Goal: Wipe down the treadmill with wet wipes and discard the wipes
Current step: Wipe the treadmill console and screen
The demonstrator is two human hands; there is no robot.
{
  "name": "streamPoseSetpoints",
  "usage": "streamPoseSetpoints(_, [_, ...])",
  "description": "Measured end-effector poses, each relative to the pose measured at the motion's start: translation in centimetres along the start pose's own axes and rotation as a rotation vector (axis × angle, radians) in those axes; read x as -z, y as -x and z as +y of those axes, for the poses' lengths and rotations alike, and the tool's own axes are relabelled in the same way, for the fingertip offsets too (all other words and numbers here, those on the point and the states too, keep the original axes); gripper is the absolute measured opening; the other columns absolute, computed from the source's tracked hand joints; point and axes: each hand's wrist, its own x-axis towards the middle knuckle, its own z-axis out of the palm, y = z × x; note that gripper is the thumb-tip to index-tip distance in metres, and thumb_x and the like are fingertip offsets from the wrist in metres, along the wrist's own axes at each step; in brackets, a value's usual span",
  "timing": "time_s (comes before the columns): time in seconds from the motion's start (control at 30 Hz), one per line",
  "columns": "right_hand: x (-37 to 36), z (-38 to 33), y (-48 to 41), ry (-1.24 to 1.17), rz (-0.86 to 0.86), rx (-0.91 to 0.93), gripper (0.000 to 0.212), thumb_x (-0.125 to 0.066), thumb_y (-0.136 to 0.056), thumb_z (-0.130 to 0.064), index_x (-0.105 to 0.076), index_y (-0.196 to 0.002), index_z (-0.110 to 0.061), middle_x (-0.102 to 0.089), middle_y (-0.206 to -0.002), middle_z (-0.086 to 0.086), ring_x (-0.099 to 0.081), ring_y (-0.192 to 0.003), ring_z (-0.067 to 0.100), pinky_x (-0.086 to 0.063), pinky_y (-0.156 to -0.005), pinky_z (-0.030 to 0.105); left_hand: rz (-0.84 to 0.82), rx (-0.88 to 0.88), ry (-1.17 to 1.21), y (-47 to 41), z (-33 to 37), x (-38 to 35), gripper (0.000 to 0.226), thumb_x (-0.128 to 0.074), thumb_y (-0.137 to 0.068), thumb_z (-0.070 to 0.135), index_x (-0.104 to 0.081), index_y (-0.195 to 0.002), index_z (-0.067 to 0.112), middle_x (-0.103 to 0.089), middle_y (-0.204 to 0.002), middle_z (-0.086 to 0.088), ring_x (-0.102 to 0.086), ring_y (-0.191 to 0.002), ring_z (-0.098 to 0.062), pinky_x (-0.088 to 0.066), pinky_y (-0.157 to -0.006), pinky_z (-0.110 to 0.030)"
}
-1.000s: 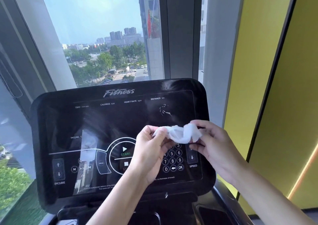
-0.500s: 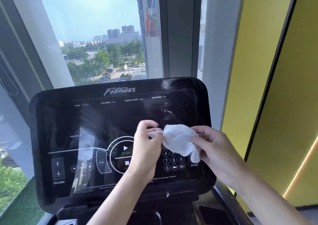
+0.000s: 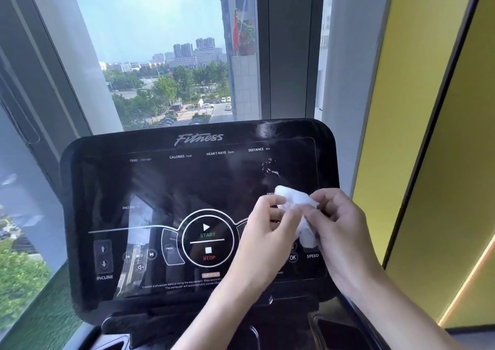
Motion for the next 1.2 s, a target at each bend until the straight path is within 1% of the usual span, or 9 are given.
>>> streamPoseSetpoints(0.17, [0.0, 0.3, 0.8, 0.149, -0.033, 0.167, 0.02, -0.069, -0.09, -0.002, -0.065, -0.101, -0.018, -0.072, -0.091, 0.0, -0.071, -0.083, 0.018, -0.057, -0.07, 0.034, 0.059, 0.002, 0.183, 0.0, 0.0, 0.2, 0.009, -0.067, -0.094, 0.018, -0.07, -0.097, 0.01, -0.074, -0.09, -0.014, -0.072, -0.087, -0.031, -0.057, -0.082, -0.045])
streamPoseSetpoints(0.3, [0.6, 1.9, 1.5, 0.476, -0.234, 0.597, 0.05, -0.067, -0.088, -0.001, -0.058, -0.136, -0.012, -0.05, -0.145, -0.002, -0.046, -0.137, 0.012, -0.042, -0.109, 0.025, 0.107, 0.087, 0.398, -0.8, -0.6, 0.7, 0.008, -0.068, -0.091, 0.005, -0.063, -0.094, 0.0, -0.07, -0.089, -0.026, -0.066, -0.079, -0.033, -0.054, -0.077, -0.045])
streamPoseSetpoints(0.4, [0.7, 3.5, 1.2, 0.492, -0.291, 0.68, 0.056, -0.064, -0.088, 0.009, -0.052, -0.142, -0.004, -0.046, -0.151, 0.005, -0.044, -0.14, 0.013, -0.042, -0.11, 0.028, 0.004, 0.169, 0.45, -1.2, 0.2, 0.7, 0.006, -0.065, -0.089, -0.003, -0.062, -0.094, -0.002, -0.066, -0.083, -0.022, -0.066, -0.078, -0.03, -0.053, -0.078, -0.04])
streamPoseSetpoints(0.5, [0.9, 4.2, -0.1, 0.521, -0.058, 0.774, 0.038, -0.062, -0.091, 0.002, -0.062, -0.129, -0.002, -0.059, -0.135, 0.0, -0.056, -0.126, 0.005, -0.048, -0.104, 0.026, -0.064, 0.076, 0.098, -2.3, 1.0, 1.0, 0.015, -0.056, -0.09, 0.002, -0.069, -0.088, 0.008, -0.071, -0.084, -0.006, -0.068, -0.078, -0.018, -0.058, -0.084, -0.037])
streamPoseSetpoints(0.6, [1.2, 5.0, -2.9, 0.598, 0.098, 0.799, 0.028, -0.062, -0.092, 0.004, -0.068, -0.119, 0.002, -0.063, -0.126, 0.006, -0.062, -0.116, 0.011, -0.052, -0.1, 0.028, 0.097, -0.328, -0.55, -5.1, 2.0, 2.3, 0.024, -0.054, -0.09, 0.01, -0.068, -0.107, 0.02, -0.064, -0.106, 0.003, -0.061, -0.097, -0.013, -0.049, -0.094, -0.033])
streamPoseSetpoints(0.7, [1.0, 5.8, -6.2, 0.708, 0.165, 0.791, 0.026, -0.061, -0.092, 0.005, -0.068, -0.117, 0.004, -0.062, -0.127, 0.012, -0.061, -0.118, 0.019, -0.05, -0.103, 0.028, 0.145, -0.619, -1.027, -8.6, 4.1, 4.2, 0.04, -0.048, -0.096, 0.018, -0.054, -0.136, 0.021, -0.042, -0.146, -0.002, -0.035, -0.139, -0.021, -0.026, -0.117, -0.037])
streamPoseSetpoints(0.8, [0.5, 6.9, -8.6, 0.829, 0.18, 0.798, 0.032, -0.059, -0.094, 0.007, -0.063, -0.126, 0.006, -0.059, -0.136, 0.011, -0.049, -0.136, 0.026, -0.038, -0.114, 0.027, 0.105, -0.683, -1.336, -12.0, 5.8, 5.8, 0.051, -0.038, -0.101, 0.029, -0.032, -0.151, 0.025, -0.013, -0.165, -0.001, 0.0, -0.153, -0.019, -0.002, -0.124, -0.045])
streamPoseSetpoints(0.93, [0.8, 9.4, -6.9, 1.12, 0.124, 0.788, 0.046, -0.045, -0.101, -0.003, -0.043, -0.147, 0.002, -0.035, -0.159, 0.011, -0.026, -0.15, 0.027, -0.038, -0.115, 0.044, 0.07, -0.545, -1.425, -14.4, 5.1, 7.1, 0.055, -0.026, -0.103, 0.034, -0.016, -0.156, 0.023, -0.012, -0.165, -0.003, -0.003, -0.153, -0.021, -0.004, -0.123, -0.046])
streamPoseSetpoints(1.2, [-0.8, 8.1, -7.0, 1.386, 0.068, 0.623, 0.07, -0.01, -0.106, -0.048, -0.015, -0.156, 0.001, -0.006, -0.165, 0.018, -0.003, -0.154, 0.027, -0.014, -0.124, 0.045, 0.076, -0.576, -1.369, -14.5, 4.6, 7.3, 0.054, -0.026, -0.104, 0.033, -0.02, -0.156, 0.017, -0.026, -0.161, -0.004, -0.017, -0.15, -0.022, -0.012, -0.122, -0.041])
